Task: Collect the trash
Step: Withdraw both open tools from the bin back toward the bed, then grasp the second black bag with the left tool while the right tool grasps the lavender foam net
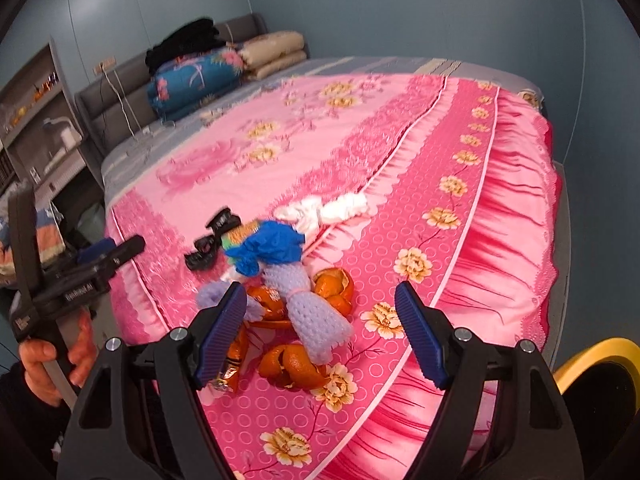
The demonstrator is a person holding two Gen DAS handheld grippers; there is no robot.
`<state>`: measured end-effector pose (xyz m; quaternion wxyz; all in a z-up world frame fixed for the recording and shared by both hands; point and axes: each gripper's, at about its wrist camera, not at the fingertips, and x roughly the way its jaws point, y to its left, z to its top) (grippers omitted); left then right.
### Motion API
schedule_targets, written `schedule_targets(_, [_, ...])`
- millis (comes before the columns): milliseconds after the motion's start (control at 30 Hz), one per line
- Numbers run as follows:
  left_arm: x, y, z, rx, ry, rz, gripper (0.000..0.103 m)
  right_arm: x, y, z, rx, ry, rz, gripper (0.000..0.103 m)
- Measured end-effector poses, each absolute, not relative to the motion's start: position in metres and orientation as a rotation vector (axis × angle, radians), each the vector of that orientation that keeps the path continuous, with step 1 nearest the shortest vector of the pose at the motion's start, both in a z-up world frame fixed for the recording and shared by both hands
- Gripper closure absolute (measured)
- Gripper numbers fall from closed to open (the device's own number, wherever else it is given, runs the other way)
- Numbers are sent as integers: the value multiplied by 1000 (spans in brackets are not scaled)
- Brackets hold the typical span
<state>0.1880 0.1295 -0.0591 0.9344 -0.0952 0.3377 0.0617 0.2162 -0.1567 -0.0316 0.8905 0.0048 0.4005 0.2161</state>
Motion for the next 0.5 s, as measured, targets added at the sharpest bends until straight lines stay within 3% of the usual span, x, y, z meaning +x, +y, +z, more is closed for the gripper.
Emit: schedule_targets(500, [247, 172, -121, -245, 849, 184, 8, 255, -117, -105, -154, 1010, 449, 30])
